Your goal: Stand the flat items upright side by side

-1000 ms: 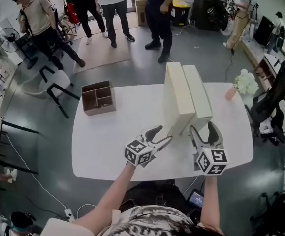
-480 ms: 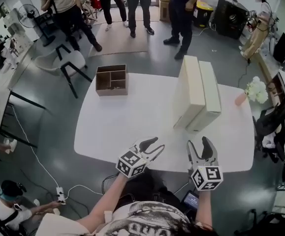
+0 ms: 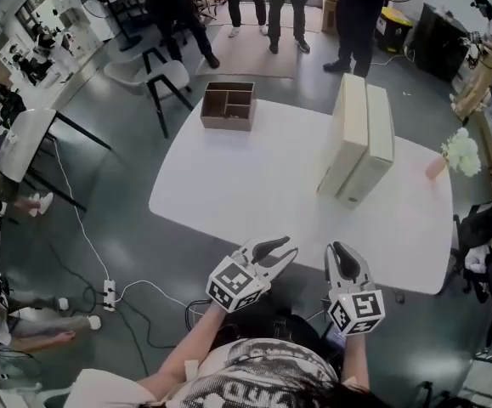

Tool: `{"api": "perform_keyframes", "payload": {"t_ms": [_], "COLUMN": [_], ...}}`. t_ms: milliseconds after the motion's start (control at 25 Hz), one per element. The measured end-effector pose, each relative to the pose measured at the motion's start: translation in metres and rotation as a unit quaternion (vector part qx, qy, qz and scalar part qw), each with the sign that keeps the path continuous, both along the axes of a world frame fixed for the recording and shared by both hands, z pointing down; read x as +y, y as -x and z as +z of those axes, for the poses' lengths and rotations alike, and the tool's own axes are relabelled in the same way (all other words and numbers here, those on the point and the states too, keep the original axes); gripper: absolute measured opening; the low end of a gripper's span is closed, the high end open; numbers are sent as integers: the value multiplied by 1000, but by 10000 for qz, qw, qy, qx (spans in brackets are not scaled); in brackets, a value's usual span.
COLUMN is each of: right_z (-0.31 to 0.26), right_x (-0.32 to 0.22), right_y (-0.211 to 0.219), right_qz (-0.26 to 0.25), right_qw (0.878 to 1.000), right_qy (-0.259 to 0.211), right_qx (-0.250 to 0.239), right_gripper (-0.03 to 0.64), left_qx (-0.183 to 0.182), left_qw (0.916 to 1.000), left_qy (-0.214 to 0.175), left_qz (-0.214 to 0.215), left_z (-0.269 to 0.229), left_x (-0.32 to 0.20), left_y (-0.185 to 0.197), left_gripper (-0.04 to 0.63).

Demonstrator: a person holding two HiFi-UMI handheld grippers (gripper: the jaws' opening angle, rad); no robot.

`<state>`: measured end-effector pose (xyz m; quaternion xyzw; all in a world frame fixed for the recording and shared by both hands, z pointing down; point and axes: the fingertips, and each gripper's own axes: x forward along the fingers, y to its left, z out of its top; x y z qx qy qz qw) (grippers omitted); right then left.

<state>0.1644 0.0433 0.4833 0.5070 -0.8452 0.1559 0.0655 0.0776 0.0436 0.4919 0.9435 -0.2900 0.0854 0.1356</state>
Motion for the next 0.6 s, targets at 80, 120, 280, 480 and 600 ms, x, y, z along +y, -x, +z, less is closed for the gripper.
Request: {"api": "perform_keyframes", "payload": {"t_ms": [80, 120, 280, 480, 600], "right_z": [-3, -5, -9, -8, -9], "right_x": [10, 15, 34, 60, 71], "right_y": [4, 6, 18, 29, 32], "right_qz": [-134, -197, -423, -719, -810], "right_qw": [9999, 9997, 9988, 9971, 9963], "right_qy": [-68, -109, -216, -263, -290], "right_qx": [-23, -42, -97, 13, 10], "right_gripper": [11, -3, -14, -12, -6], "left_qx": [56, 82, 62, 41, 32], "left_qw": [9999, 9998, 9995, 9990, 9985], "left_qy": [-56, -78, -137, -92, -109], "left_qz": [-103, -147, -270, -443, -526], "left_z": [-8, -12, -16, -16, -17], "left_x": [15, 22, 47, 69, 74], "left_y": [-1, -1, 3, 7, 9], "left_gripper": [95, 85, 51, 21, 15]}}
